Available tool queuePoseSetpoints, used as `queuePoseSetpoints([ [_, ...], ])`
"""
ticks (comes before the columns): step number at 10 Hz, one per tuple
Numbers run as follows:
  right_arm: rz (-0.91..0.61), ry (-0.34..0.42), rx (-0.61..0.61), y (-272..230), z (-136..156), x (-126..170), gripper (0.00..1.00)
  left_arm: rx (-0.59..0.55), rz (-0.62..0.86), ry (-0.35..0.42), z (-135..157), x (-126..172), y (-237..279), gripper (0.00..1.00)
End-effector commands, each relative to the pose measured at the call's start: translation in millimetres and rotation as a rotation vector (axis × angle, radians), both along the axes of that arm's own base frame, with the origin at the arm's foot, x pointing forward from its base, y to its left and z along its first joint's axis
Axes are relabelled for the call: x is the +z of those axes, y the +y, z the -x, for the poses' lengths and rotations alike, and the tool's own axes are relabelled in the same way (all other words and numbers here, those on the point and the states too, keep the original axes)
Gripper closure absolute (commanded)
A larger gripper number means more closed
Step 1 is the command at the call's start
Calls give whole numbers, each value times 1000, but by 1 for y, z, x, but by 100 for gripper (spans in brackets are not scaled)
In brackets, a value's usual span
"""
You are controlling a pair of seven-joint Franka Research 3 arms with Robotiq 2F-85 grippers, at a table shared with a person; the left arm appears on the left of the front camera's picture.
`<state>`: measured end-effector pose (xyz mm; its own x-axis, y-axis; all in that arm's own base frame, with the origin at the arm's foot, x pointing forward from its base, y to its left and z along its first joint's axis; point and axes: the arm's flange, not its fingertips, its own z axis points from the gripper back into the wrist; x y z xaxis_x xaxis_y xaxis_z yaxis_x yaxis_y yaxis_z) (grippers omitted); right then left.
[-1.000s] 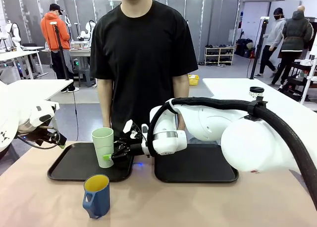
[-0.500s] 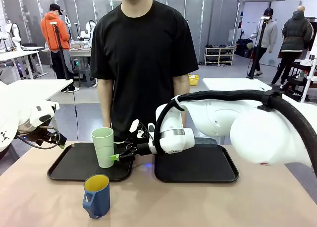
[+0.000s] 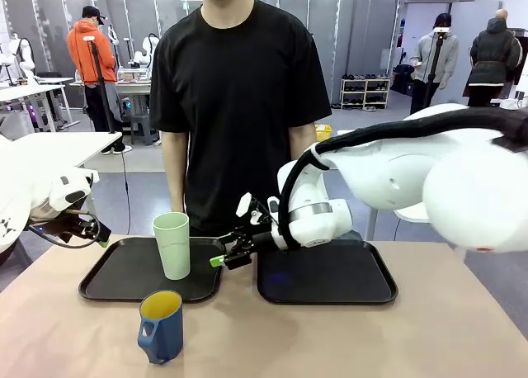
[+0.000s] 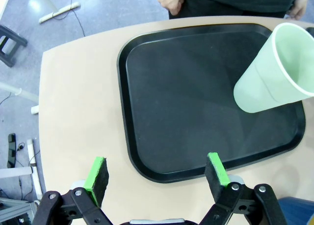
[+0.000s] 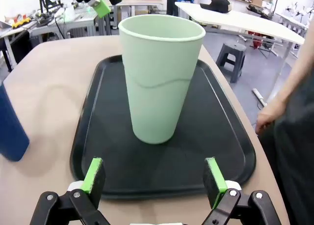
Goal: Sort and store the cups by type.
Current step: Place the picked Reusable plastic cup into the Flat Tray indicated by the person, then pick up the Handle plastic cup and place it into the empty Flat Tray.
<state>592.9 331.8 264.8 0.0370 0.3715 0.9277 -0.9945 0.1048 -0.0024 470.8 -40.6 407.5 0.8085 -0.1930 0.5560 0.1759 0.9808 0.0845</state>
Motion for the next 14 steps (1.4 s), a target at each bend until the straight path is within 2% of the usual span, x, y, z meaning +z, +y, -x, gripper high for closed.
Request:
queuePoseSetpoints([
  [1, 12, -4, -30, -24, 19, 14, 0, -3, -1, -1, -1, 0, 1, 0],
  [2, 0, 0, 0, 0, 0, 0, 0, -3, -1, -1, -1, 0, 1, 0],
  [14, 0, 0, 0, 0, 0, 0, 0, -3, -1, -1, -1, 0, 1, 0],
])
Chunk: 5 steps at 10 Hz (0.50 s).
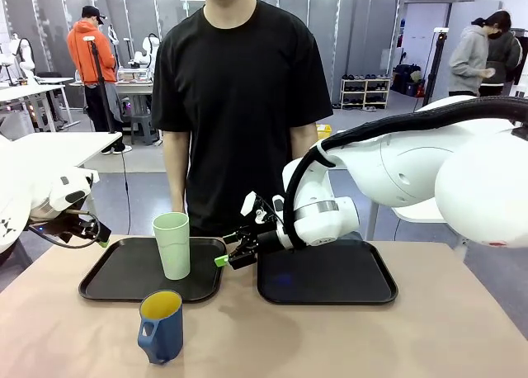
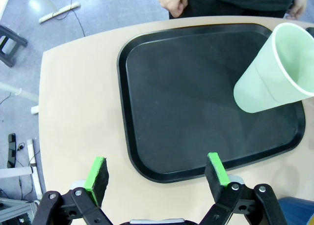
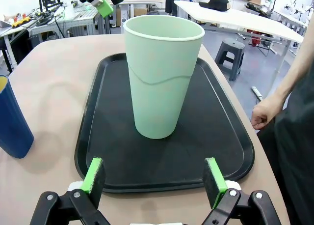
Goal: Sort and store the cups by type.
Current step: Pick up the Handle plastic cup and place it into the empty Flat Tray.
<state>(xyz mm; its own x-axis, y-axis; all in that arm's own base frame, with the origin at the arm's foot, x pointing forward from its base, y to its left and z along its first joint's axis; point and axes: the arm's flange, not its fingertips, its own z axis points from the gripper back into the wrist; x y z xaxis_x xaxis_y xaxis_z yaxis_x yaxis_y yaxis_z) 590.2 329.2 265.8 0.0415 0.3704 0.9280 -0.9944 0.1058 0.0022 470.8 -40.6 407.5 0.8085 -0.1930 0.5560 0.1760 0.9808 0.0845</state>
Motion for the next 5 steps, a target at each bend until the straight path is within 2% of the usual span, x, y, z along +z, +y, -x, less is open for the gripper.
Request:
queuePoseSetpoints([
  [1, 0, 0, 0, 0, 0, 0, 0, -3, -1, -1, -1, 0, 1, 0],
  [2, 254, -36, -14, -13, 20, 30, 0, -3, -1, -1, -1, 0, 1, 0],
  [3, 319, -68, -22, -28, 33, 53, 0, -3, -1, -1, -1, 0, 1, 0],
  [5, 558, -48, 16, -55, 62, 90, 0, -3, -1, -1, -1, 0, 1, 0],
])
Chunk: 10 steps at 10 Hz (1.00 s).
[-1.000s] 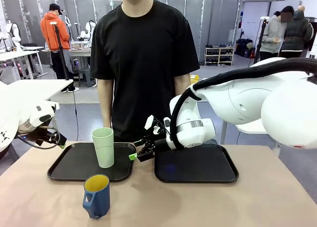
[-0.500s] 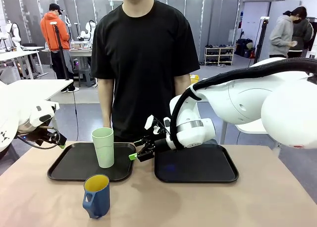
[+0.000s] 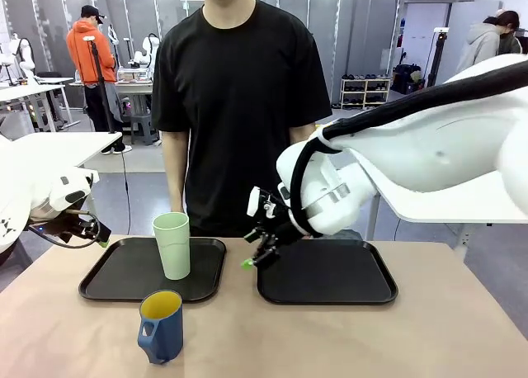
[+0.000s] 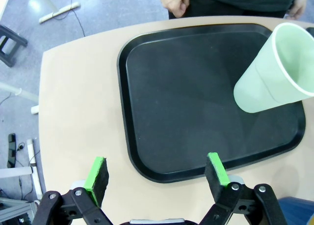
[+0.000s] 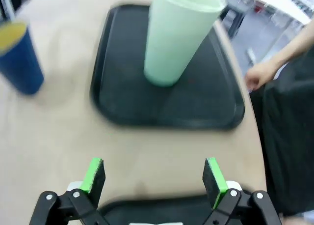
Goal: Sort and store the cups by type.
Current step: Pick up the Handle plastic cup and place it into the empty Flat Tray.
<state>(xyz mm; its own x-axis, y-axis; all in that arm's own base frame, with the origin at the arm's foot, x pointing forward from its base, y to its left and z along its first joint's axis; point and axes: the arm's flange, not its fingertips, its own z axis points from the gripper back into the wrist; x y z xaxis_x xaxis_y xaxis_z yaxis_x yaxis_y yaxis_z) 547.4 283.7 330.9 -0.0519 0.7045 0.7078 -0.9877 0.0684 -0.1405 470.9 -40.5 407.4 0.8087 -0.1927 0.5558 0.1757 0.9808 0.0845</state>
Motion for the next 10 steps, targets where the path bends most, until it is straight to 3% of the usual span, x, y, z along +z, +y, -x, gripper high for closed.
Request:
queuePoseSetpoints([
  [1, 273, 53, -13, -25, 35, 49, 0, -3, -1, -2, 0, 1, 1, 0],
  [5, 579, 62, -83, -111, 78, 115, 0, -3, -1, -2, 0, 1, 1, 0],
  [7, 710, 47, -161, -143, 87, 129, 0, -3, -1, -2, 0, 1, 1, 0],
  [8, 800, 100, -176, -156, 96, 133, 0, -3, -1, -2, 0, 1, 1, 0],
  [10, 833, 136, -201, -179, 112, 136, 0, -3, -1, -2, 0, 1, 1, 0],
])
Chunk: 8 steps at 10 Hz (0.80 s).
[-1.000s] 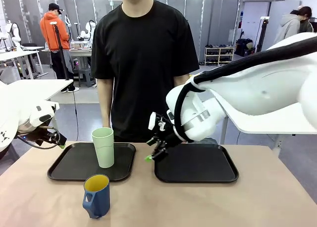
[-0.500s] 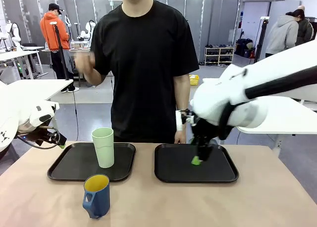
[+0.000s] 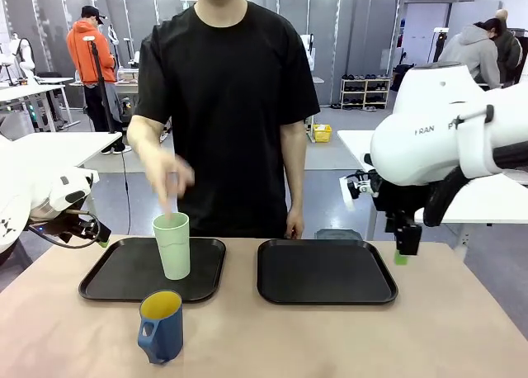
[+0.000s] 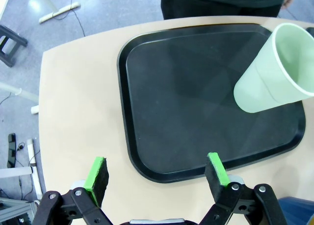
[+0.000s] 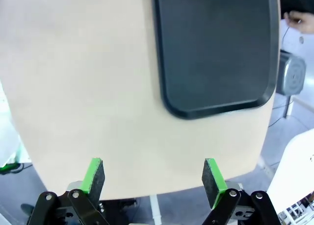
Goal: Sort and store the cups by type.
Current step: Pick up the Handle plastic cup and place it into the empty Flat Tray.
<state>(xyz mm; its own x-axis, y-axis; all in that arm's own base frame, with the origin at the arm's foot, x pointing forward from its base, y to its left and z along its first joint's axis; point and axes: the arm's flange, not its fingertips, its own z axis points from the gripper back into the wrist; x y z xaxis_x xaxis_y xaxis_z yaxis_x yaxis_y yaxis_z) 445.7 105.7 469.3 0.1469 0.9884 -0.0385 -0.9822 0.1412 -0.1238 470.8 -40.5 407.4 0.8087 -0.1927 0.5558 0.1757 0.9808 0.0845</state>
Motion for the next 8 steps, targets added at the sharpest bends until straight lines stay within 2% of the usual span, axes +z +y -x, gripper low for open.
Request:
queuePoseSetpoints([
  [1, 29, 25, -41, -10, 16, -2, 0, -3, -1, -2, -1, 1, 1, 0],
  [5, -52, 9, 1, -22, 19, -19, 0, -3, -1, -2, -1, 1, 1, 0],
  [6, 4, 26, -28, -21, 17, -6, 0, -3, -1, -2, -1, 1, 1, 0],
  [8, 4, 26, -28, -21, 17, -6, 0, -3, -1, -2, -1, 1, 1, 0],
])
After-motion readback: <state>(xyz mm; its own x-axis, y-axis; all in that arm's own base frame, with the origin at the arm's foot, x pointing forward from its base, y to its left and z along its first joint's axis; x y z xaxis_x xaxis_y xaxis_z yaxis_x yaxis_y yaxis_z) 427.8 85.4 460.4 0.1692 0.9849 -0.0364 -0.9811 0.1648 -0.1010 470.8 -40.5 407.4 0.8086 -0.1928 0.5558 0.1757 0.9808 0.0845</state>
